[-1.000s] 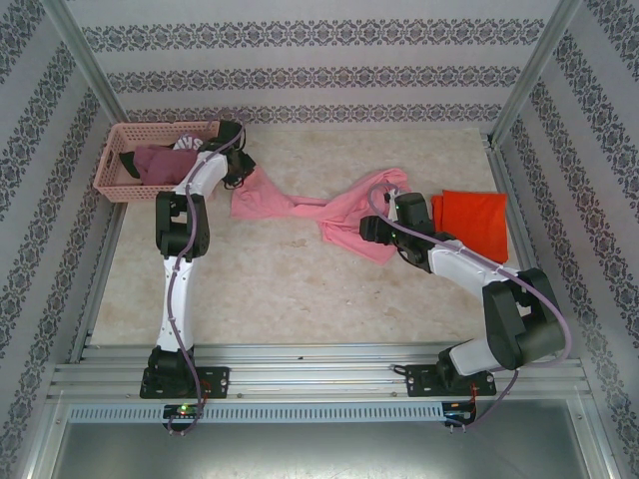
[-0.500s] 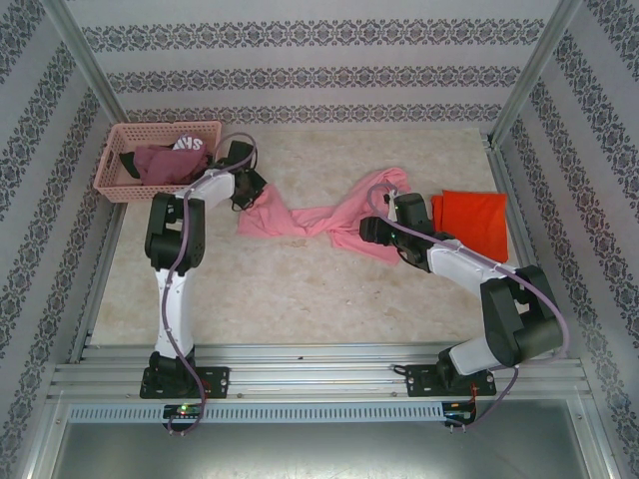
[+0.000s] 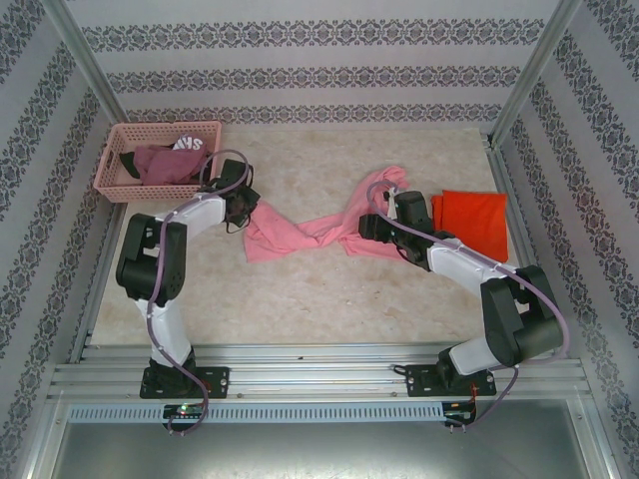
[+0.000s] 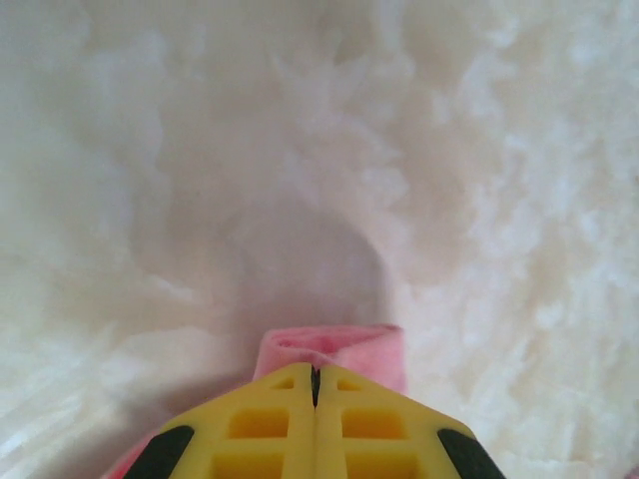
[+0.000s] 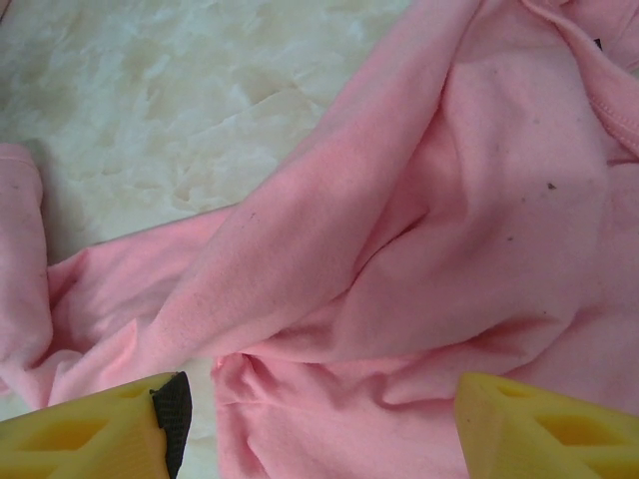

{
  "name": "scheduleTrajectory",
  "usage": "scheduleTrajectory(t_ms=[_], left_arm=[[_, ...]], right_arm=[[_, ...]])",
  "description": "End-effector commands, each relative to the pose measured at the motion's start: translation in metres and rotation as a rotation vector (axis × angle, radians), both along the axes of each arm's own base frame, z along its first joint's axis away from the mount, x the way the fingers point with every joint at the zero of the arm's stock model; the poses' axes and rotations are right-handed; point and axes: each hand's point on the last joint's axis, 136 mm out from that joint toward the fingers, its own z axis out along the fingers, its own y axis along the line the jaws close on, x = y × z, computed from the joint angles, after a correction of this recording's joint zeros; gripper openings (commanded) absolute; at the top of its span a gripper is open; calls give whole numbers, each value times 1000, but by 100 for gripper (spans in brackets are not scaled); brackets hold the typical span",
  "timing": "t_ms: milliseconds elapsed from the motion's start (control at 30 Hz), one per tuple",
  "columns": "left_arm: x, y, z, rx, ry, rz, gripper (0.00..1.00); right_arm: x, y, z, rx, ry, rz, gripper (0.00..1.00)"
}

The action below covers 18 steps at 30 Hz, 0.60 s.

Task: Fold and stack the t-shirts

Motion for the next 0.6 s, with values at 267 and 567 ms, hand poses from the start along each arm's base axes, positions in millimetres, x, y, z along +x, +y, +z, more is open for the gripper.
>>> scheduleTrajectory(t_ms=[267,567], left_arm=[[-27,33,-1,73,30,47,4],[-35,41,-21,106,83,49,42]], right_arm=[[3,9,13,41,-33,8,70],[-2,5,12,25,-35,3,70]])
